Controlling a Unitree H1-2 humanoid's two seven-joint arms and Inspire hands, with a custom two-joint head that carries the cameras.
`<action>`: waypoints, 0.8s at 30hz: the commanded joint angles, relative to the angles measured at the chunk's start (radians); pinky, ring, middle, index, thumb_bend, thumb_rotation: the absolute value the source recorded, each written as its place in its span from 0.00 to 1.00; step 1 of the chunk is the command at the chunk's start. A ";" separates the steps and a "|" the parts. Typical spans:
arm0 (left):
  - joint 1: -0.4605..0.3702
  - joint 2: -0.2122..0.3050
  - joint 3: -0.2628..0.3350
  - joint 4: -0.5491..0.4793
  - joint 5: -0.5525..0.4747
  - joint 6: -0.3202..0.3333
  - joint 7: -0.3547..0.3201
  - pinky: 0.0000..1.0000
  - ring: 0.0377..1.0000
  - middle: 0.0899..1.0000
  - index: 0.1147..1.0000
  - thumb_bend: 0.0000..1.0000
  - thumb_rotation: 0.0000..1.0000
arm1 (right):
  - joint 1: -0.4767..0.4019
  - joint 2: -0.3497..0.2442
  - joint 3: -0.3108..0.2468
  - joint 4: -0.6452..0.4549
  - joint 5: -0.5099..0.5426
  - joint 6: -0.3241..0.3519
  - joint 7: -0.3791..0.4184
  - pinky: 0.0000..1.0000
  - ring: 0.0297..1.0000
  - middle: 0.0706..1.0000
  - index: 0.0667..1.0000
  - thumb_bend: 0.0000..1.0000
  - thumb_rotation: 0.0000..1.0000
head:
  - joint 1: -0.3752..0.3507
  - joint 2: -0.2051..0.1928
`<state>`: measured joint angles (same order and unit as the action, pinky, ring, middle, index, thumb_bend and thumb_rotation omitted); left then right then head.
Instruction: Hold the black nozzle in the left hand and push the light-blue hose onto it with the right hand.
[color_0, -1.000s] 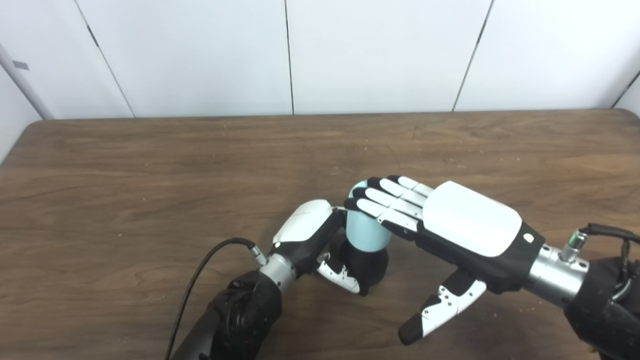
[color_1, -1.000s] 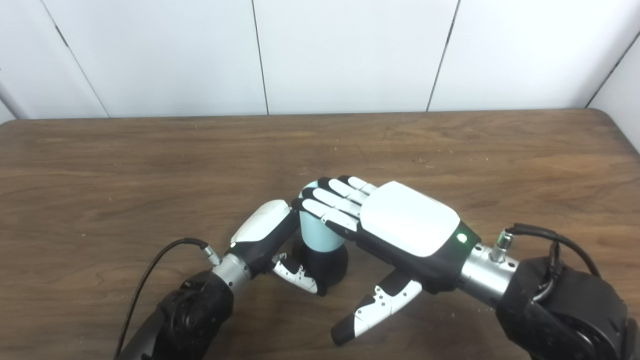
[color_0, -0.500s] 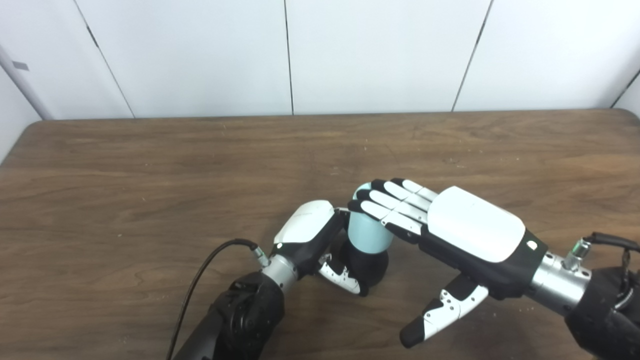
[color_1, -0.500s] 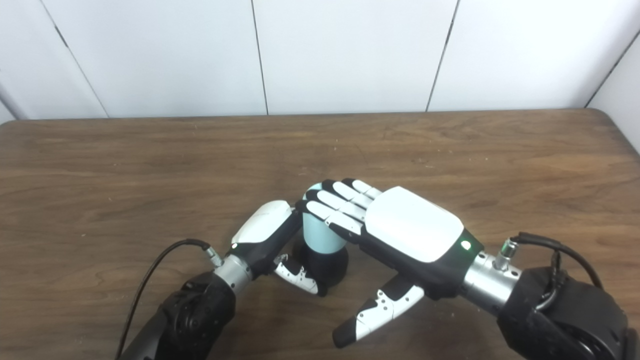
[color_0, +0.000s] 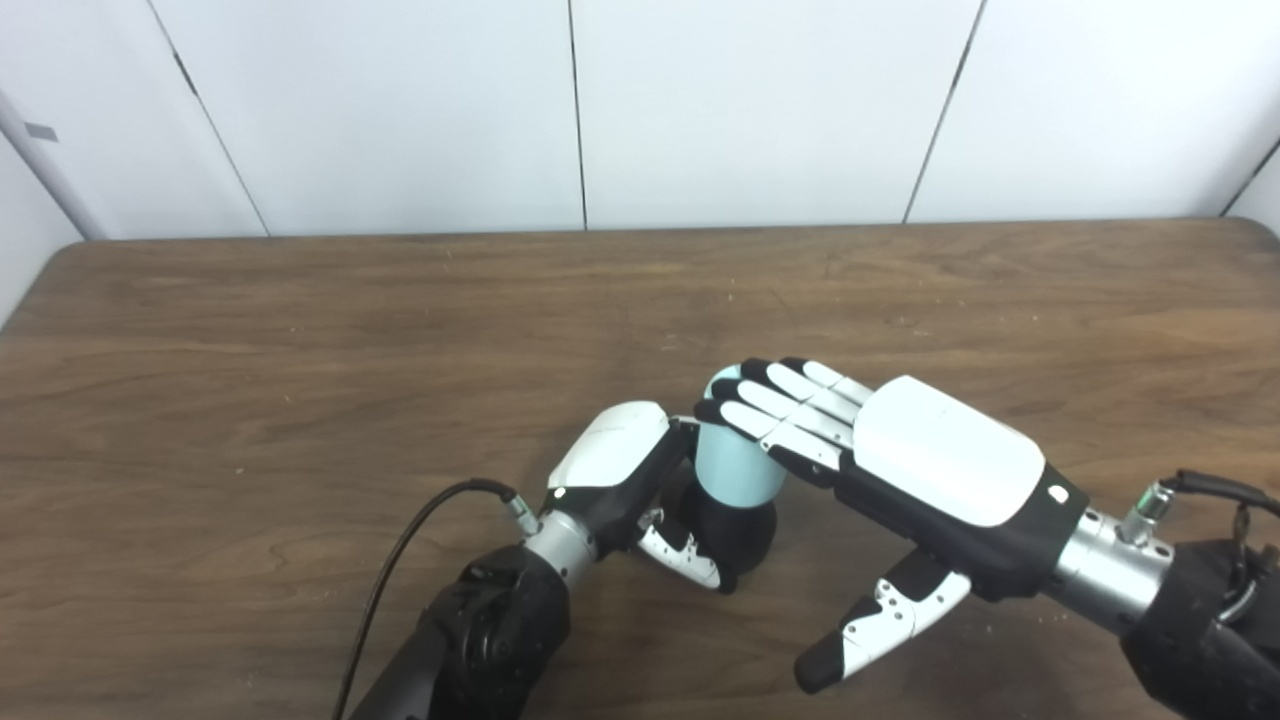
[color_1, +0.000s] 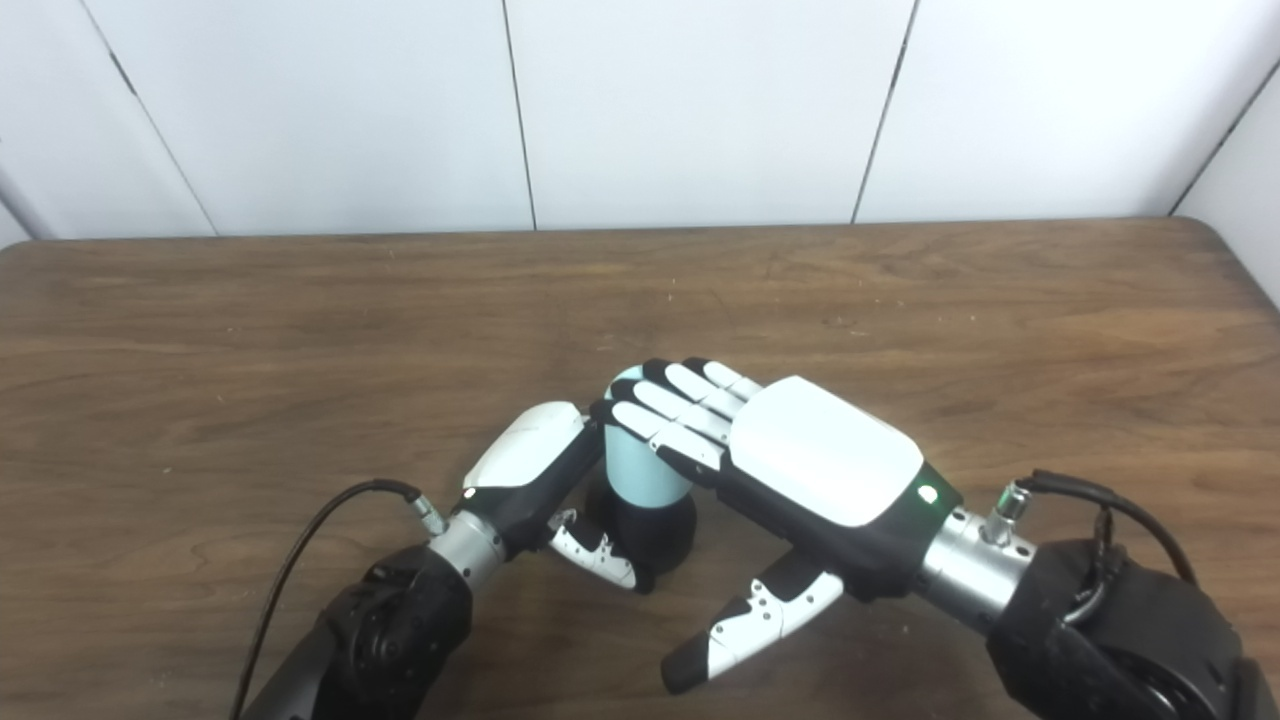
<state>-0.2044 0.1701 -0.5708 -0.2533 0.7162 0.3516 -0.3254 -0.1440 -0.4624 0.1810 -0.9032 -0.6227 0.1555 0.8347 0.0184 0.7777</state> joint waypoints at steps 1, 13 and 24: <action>0.061 0.017 -0.037 0.060 -0.003 0.082 -0.110 0.83 0.63 0.45 0.41 0.52 0.00 | 0.014 -0.015 0.016 0.021 0.011 0.002 0.019 1.00 1.00 1.00 0.99 0.69 1.00 | 0.000 0.000; 0.063 0.016 -0.036 0.057 -0.002 0.082 -0.113 0.83 0.63 0.44 0.42 0.52 0.00 | 0.011 -0.035 0.039 0.030 0.036 0.008 0.000 1.00 1.00 1.00 1.00 0.69 1.00 | -0.002 0.008; 0.062 0.014 -0.037 0.055 0.000 0.084 -0.119 0.83 0.63 0.43 0.42 0.52 0.00 | 0.024 -0.048 0.049 0.036 0.028 0.001 -0.011 1.00 1.00 1.00 1.00 0.69 1.00 | -0.004 0.010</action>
<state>-0.2019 0.1673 -0.5710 -0.2539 0.7279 0.3521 -0.3255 -0.1378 -0.4862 0.2103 -0.8812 -0.6008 0.1544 0.7824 0.0138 0.7869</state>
